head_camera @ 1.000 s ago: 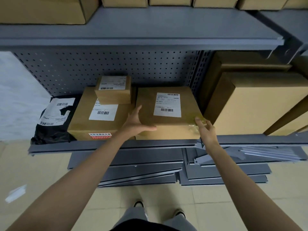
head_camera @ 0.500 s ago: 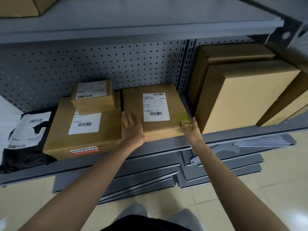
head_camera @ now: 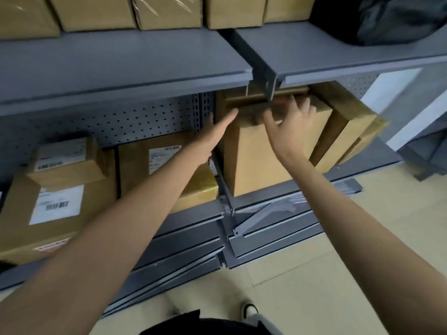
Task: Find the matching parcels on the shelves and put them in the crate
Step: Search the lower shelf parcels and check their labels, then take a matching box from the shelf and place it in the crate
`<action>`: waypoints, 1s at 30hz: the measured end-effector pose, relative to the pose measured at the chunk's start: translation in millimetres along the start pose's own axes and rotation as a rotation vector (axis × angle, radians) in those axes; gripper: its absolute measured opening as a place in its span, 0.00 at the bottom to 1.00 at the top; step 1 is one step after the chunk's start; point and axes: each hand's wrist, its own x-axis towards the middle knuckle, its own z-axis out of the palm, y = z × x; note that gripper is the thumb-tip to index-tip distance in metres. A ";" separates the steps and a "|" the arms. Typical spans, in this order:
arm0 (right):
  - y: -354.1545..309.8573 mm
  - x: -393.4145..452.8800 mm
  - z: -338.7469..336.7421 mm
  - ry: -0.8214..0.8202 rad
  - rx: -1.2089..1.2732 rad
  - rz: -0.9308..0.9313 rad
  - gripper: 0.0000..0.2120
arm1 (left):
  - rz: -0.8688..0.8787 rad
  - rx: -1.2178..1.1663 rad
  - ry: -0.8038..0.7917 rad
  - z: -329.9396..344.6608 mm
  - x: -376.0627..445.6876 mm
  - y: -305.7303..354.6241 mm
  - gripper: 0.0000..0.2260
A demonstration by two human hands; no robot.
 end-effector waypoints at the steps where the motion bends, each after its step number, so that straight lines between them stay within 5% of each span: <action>1: 12.8 12.7 -7.9 -0.053 -0.130 0.030 0.20 | 0.013 -0.020 0.018 8.8 1.1 3.1 0.41; 3: 44.3 29.4 -24.5 -0.190 -0.280 0.040 0.25 | 0.022 -0.033 0.047 30.4 0.6 3.0 0.39; 7: 89.2 34.8 -44.0 -0.338 -0.158 0.044 0.28 | 0.005 -0.167 0.016 51.4 -8.4 -2.3 0.36; 14: 121.1 41.0 -70.6 -0.270 0.031 0.194 0.30 | 0.106 -0.180 -0.031 66.5 -50.4 -27.4 0.25; 20: 129.9 28.3 -85.0 -0.148 0.260 0.243 0.21 | -0.073 -0.428 0.023 82.3 -82.9 -31.7 0.26; 25: 125.5 -5.9 -102.6 0.011 0.473 0.322 0.13 | -0.085 -0.592 0.208 96.0 -104.4 -55.3 0.23; 30: 114.3 -36.1 -118.4 0.036 0.574 0.335 0.11 | -0.078 -0.659 0.177 99.2 -122.4 -65.2 0.20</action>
